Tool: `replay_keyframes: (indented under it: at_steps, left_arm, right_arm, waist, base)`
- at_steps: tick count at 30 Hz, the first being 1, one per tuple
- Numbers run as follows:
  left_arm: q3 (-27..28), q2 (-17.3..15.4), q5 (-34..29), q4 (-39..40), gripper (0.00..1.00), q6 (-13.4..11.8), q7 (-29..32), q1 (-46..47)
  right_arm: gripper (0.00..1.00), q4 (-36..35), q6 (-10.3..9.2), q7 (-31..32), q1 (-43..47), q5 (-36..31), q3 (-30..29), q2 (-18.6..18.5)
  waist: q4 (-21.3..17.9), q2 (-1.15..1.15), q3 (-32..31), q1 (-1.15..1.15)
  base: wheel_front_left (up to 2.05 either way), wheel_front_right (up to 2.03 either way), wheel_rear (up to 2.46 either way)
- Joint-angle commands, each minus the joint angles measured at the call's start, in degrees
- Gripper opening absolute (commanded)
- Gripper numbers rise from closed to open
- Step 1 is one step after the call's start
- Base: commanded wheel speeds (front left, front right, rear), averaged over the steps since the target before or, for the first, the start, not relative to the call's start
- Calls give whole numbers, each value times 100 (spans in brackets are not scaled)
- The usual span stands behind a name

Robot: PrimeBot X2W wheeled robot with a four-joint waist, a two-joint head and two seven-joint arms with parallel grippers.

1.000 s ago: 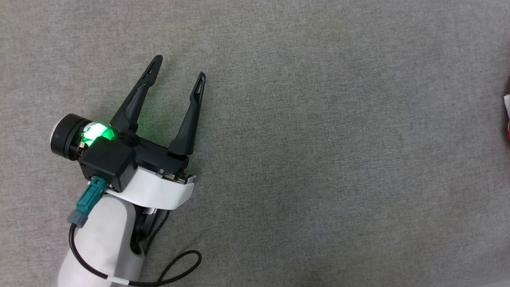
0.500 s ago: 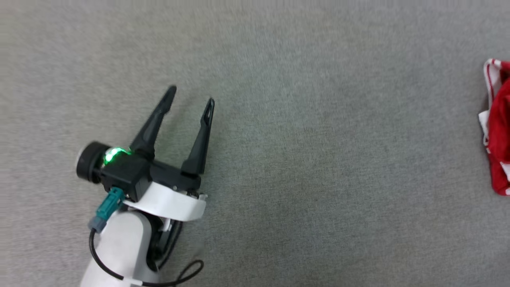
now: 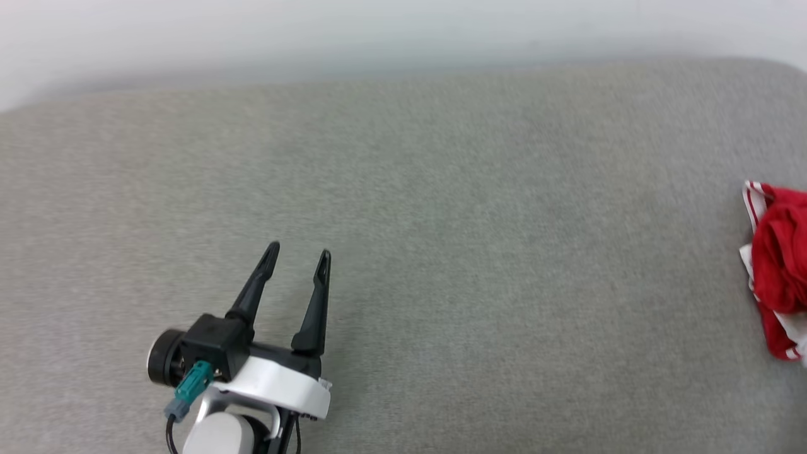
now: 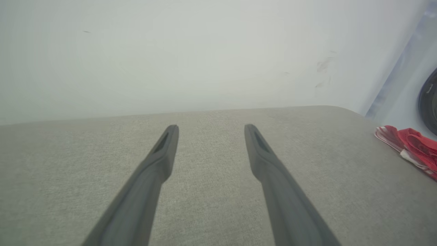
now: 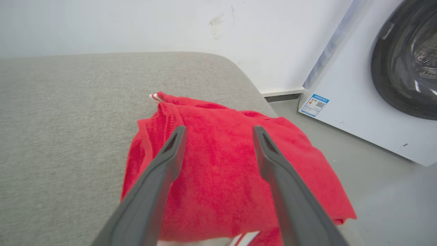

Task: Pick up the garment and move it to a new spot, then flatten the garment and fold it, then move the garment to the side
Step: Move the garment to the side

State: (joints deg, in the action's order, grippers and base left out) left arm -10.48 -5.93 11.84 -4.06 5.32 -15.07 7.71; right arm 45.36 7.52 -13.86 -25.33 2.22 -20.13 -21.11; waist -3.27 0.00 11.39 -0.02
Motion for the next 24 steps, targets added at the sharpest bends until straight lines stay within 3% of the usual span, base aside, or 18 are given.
replay_keyframes:
  at_steps: [1,12,17,24]
  left_arm:
    - [41,32,20,-32,100,-30,-12,-98]
    - [217,127,-47,-266,100,-140,-12,-538]
    - [345,107,-64,-282,100,-145,-12,-714]
    - [441,51,-115,-267,100,-139,-12,-892]
  right_arm:
    - [100,-72,-6,-39,152,84,63,122]
    - [100,-1161,-6,-45,1338,389,743,1183]
    - [100,-2146,-6,149,1934,509,1153,1584]
    - [100,-3391,-6,582,2677,525,1244,1766]
  waist:
    - [242,0,-284,2]
    - [699,0,-884,2]
    - [827,0,-1111,2]
    - [814,0,-1274,2]
  base:
    - [0,0,0]
    - [0,0,0]
    - [0,0,0]
    - [0,0,0]
